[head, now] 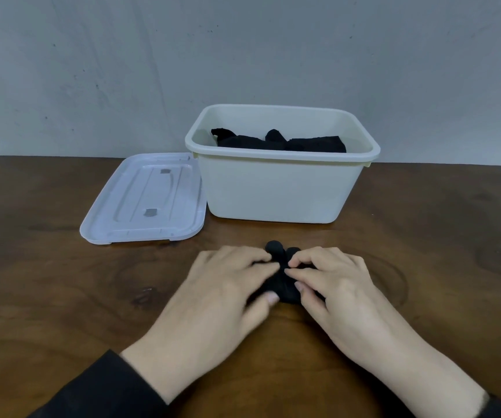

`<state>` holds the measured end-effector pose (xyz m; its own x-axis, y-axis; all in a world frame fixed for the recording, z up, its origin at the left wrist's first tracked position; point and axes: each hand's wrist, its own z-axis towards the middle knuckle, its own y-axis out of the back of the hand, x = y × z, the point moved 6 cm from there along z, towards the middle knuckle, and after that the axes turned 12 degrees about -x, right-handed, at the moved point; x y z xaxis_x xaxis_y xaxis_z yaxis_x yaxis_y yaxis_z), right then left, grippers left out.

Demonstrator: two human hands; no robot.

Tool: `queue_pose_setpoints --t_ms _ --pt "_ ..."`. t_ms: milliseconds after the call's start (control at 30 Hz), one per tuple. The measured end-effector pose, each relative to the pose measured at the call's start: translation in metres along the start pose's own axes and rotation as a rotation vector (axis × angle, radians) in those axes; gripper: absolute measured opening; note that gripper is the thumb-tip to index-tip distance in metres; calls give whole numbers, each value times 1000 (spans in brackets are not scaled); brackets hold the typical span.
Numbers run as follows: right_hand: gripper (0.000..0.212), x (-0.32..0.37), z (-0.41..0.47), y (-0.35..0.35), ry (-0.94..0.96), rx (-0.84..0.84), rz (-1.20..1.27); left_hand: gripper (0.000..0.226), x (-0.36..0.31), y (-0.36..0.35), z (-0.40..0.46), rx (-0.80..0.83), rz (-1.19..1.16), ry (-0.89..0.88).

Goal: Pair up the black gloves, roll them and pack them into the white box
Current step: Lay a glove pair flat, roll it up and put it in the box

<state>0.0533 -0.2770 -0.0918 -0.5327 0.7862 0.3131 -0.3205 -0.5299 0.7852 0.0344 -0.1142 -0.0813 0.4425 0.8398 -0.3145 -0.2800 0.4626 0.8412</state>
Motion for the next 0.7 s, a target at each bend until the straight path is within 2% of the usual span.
queue_pose_setpoints --t_ms 67,167,233,367,567,633,700 --pt "33 -1 -3 1 9 110 9 58 -1 -16 -3 81 76 -40" --pt "51 -4 -7 2 -12 215 31 52 6 -21 -2 68 64 -4" --pt "49 -4 -6 1 -4 188 13 49 10 -20 0 48 26 30" --pt "31 -2 -5 5 -45 123 93 40 9 -13 1 0 -54 61" --pt "22 -5 -6 12 -303 115 334 16 19 -6 -1 3 -306 288" --pt "24 -9 -6 6 -311 86 272 17 22 -10 2 -1 -300 326" --pt "24 -9 -3 5 -226 4 139 25 26 -11 4 -37 -211 303"
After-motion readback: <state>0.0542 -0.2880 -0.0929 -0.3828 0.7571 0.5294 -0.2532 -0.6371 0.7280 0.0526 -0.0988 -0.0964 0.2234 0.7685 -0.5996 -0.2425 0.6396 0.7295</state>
